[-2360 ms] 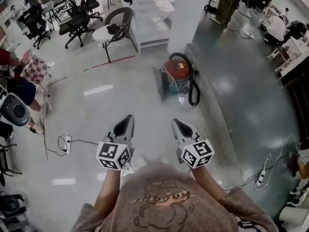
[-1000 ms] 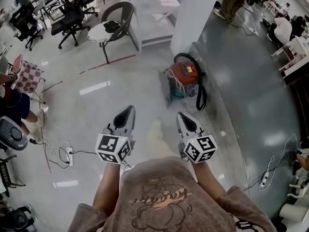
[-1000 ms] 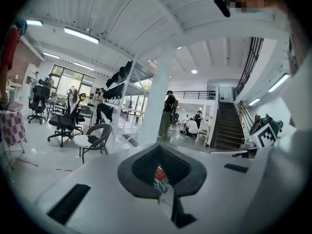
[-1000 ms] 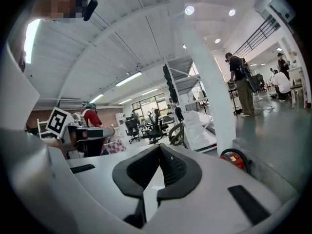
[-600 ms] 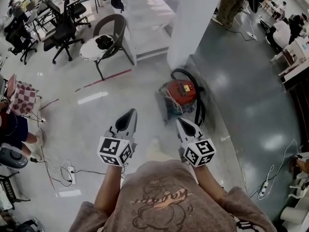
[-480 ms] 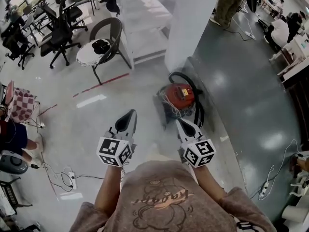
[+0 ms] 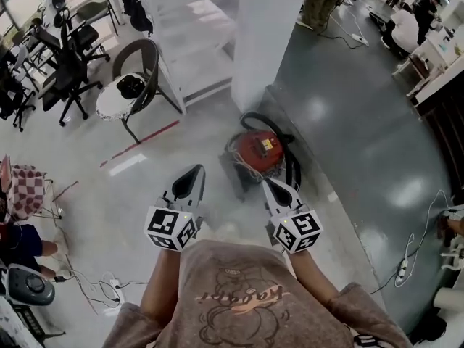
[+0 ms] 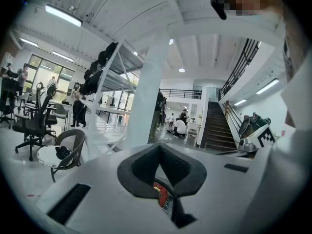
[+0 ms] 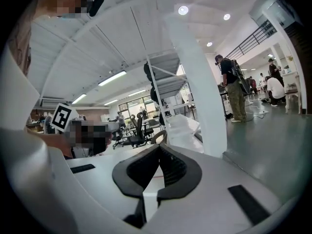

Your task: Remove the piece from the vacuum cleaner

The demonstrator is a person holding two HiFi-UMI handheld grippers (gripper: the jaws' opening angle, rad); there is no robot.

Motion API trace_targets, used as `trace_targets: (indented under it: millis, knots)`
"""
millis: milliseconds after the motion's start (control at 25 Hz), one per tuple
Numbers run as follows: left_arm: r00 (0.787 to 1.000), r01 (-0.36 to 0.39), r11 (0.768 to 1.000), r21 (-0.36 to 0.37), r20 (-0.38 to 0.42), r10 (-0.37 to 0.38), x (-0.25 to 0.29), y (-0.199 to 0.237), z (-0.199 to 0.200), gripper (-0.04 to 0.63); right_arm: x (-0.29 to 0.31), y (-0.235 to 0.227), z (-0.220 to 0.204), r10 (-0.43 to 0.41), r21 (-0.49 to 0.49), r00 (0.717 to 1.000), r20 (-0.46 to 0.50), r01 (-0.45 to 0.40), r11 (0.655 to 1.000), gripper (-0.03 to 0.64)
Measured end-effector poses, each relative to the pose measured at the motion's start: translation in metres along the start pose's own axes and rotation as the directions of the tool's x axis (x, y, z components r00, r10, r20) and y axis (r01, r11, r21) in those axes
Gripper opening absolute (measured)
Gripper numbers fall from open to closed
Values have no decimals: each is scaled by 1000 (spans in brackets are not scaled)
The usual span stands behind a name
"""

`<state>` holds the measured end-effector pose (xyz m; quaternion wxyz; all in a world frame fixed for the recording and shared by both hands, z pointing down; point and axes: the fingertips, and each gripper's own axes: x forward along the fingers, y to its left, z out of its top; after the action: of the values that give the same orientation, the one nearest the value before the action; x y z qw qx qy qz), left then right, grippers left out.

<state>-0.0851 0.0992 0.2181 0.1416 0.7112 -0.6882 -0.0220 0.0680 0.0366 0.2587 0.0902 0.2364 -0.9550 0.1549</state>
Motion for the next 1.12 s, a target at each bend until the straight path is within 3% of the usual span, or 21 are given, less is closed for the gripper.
trace_targets:
  millis: [240,400,760,880,1000,1120]
  knots:
    - [995,101,995,1,-18,-101,23,3,6,3,6,-10,7,-83,36,996,35,82,996,0]
    - [977,207,978,-8,-51,-208,33,2,7,3,14,-7,13,-110,34,992,55,108,994,0]
    - [962,266,964,4,-67,-265,47,21,12,5,29,-8,18,-185,61,978,92,180,982,6]
    - [960,271,962,9,-68,-270,48,26,11,16,32,-6,15,-175,71,980,93,168,983,62]
    - [957,282,959,-9,-69,-282,52,32,11,102,35,-8,13,-173,93,981,87,165,982,117]
    - [948,304,951,-61,-74,-308,57,36,9,172,39,-8,13,-176,113,981,83,166,980,213]
